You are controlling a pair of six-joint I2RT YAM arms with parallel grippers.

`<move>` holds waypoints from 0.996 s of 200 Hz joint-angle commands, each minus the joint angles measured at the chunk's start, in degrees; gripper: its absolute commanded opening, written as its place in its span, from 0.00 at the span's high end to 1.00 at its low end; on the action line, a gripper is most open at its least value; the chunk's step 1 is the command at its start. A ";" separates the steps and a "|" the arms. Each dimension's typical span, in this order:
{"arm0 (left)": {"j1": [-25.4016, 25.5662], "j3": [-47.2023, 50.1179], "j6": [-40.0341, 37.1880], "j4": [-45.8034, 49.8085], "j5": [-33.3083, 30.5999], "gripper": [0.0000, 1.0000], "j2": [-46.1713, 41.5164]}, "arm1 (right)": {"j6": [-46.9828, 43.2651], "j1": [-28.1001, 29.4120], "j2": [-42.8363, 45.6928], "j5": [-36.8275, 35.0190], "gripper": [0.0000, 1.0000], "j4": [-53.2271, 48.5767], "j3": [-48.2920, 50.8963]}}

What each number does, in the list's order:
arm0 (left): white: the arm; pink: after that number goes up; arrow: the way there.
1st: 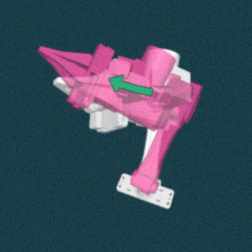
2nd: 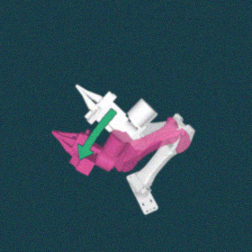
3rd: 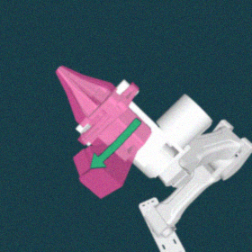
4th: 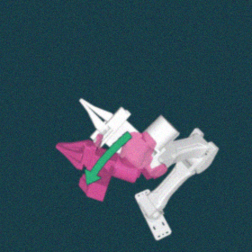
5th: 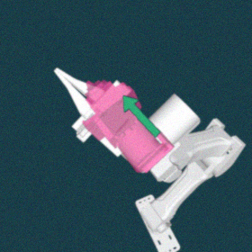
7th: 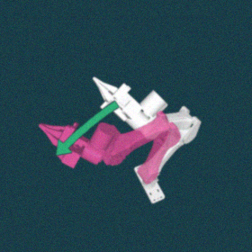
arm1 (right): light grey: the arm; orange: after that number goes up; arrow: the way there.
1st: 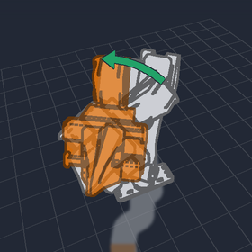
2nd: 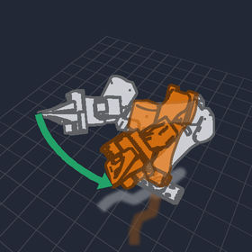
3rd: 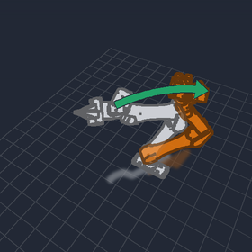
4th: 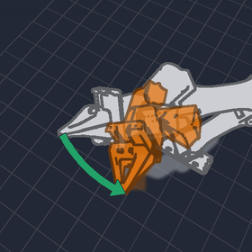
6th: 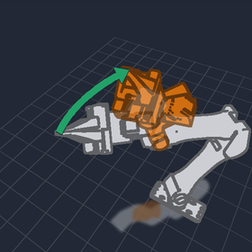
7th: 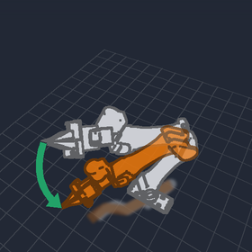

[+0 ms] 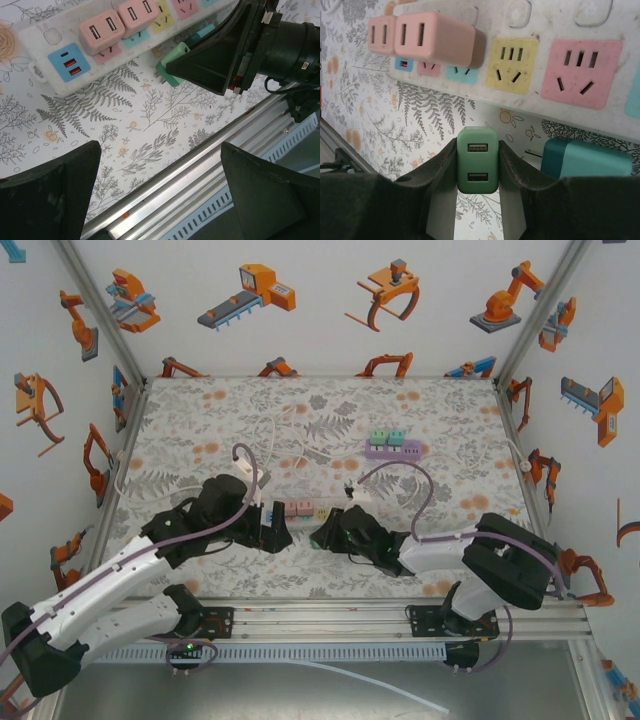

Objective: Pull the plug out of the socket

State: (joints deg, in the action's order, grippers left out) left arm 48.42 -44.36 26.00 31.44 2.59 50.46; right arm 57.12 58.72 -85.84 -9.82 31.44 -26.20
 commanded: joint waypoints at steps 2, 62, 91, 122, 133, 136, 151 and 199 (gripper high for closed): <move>0.36 -1.53 -0.46 0.61 -1.44 0.03 0.65 | 1.68 0.91 -2.19 -3.76 0.79 3.28 -1.25; 0.36 -0.47 -0.25 -0.57 -2.41 0.03 1.40 | 3.04 2.30 -3.96 -6.17 0.58 -1.90 -3.14; 0.36 -0.36 -0.25 -1.22 -2.59 0.03 1.22 | 2.54 2.28 -2.79 -5.50 0.54 -1.55 -2.63; 0.36 -0.32 -0.38 -1.54 -2.63 0.03 1.40 | 2.84 2.36 -1.08 -5.57 0.53 -2.23 -1.94; 0.36 -0.23 -0.32 -1.57 -2.68 0.03 1.40 | 3.07 2.37 -0.30 -5.74 0.53 -2.98 -1.73; 0.36 -0.22 -0.30 -1.60 -2.68 0.03 1.39 | 3.15 2.43 -0.04 -5.87 0.53 -3.23 -1.67; 0.36 0.06 -0.18 -1.56 -2.59 0.03 1.40 | 3.35 2.37 1.37 -6.32 0.52 -4.55 -1.39; 0.36 -0.06 0.12 -1.61 -2.59 0.03 1.40 | 2.76 2.37 7.32 -7.77 0.48 -9.76 -1.23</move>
State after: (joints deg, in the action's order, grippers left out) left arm 48.40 -44.36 26.02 30.46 0.43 52.05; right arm 59.83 60.64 -82.24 -14.52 25.28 -28.12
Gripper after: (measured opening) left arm 0.973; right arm 0.512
